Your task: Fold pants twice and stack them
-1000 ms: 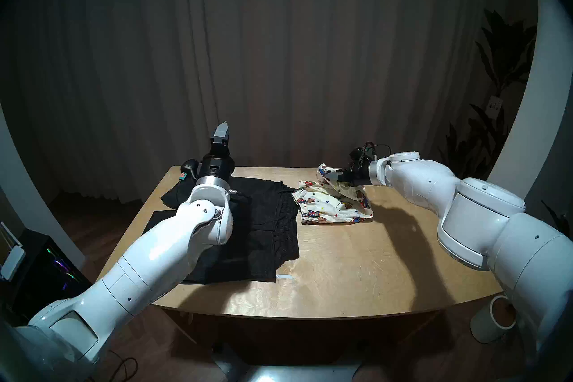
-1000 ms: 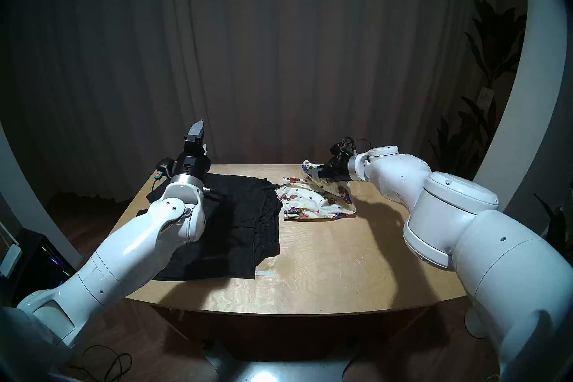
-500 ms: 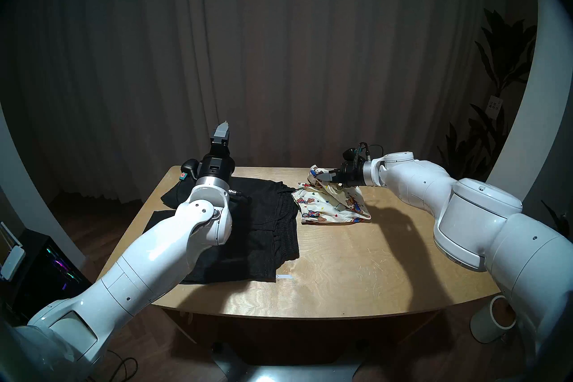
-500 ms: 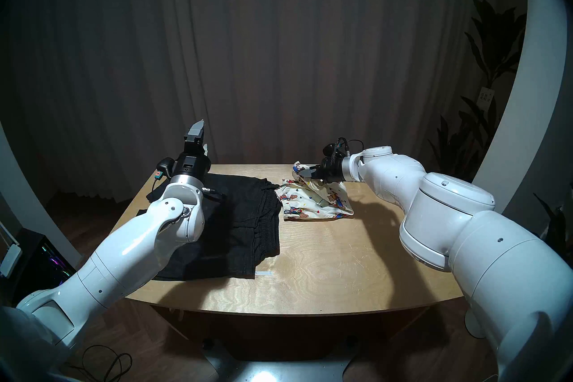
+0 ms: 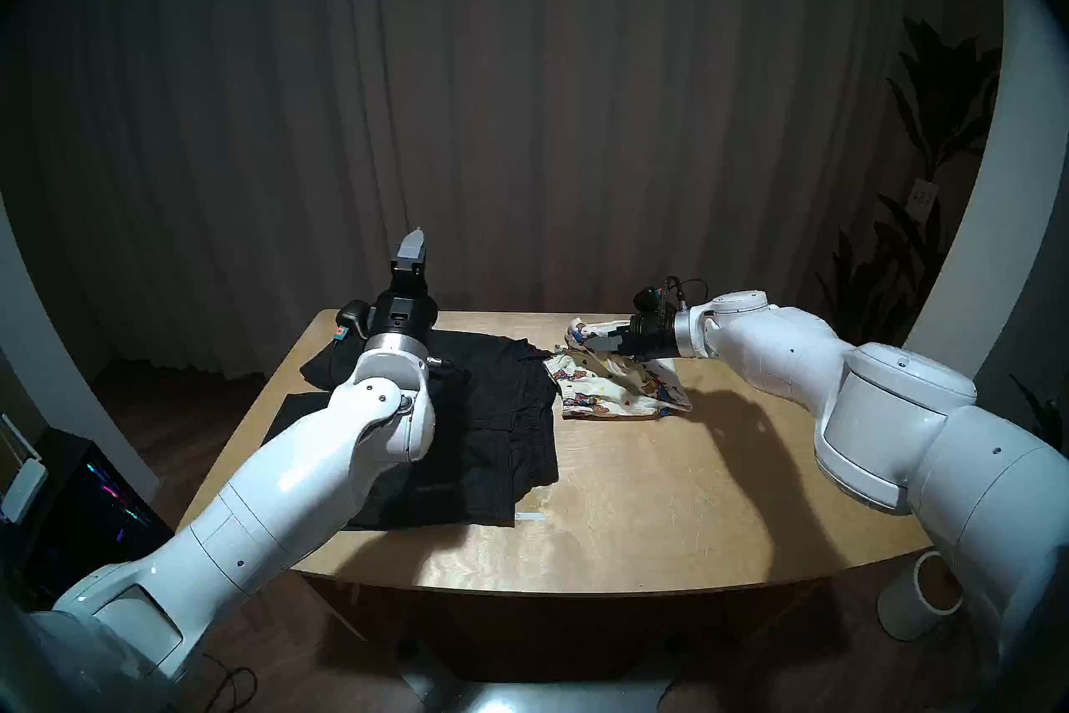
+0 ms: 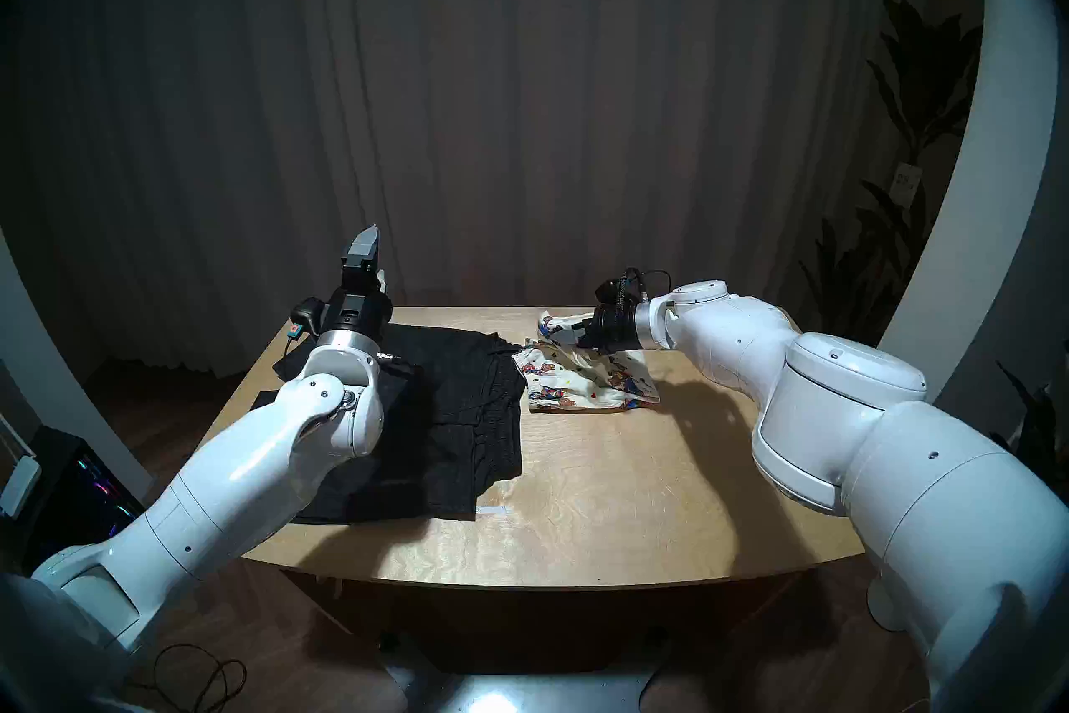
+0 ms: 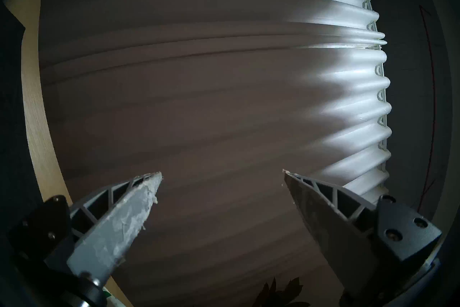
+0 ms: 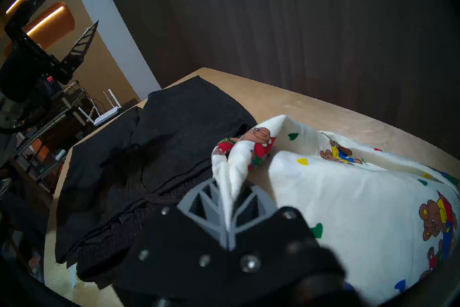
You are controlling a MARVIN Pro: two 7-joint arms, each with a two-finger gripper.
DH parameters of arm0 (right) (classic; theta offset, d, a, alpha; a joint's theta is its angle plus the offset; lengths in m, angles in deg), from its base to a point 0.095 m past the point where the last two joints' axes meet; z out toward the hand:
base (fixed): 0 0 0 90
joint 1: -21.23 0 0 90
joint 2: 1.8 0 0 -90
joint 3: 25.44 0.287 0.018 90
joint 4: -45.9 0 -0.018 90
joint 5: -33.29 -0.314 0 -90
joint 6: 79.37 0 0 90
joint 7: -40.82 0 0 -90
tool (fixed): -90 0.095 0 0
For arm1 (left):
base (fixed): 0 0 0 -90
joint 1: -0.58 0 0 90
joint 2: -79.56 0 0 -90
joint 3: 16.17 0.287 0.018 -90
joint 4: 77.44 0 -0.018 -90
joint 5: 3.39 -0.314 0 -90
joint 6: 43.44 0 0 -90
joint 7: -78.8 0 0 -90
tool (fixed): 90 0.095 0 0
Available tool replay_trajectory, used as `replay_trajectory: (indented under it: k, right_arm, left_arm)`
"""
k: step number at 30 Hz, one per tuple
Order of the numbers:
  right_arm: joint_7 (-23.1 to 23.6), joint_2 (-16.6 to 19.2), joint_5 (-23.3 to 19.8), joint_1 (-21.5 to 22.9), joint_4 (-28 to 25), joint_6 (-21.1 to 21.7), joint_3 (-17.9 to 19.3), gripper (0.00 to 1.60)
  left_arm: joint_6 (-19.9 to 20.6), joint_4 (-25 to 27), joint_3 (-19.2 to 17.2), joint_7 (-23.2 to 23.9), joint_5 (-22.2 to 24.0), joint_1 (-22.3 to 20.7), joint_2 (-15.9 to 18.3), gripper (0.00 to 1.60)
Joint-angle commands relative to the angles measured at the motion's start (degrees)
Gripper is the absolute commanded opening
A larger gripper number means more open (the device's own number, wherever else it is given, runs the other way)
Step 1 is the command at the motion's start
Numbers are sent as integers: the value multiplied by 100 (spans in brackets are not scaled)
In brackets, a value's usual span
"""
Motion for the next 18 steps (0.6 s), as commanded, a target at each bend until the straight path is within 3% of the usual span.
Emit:
replay_trajectory:
  k: [1,7,18]
  right_arm:
    - [-75,154,123,-31,-356,-144,-97,0]
    - [-396,168,309,-177,-444,-375,-235,0]
    - [-706,198,368,-249,-824,-397,-213,0]
  left_arm:
    - [-46,137,-59,68,-29,-55,-6,160]
    - [-59,153,-68,61,-9,-28,6,160]
    - [-140,345,-257,146,55,146,216,160]
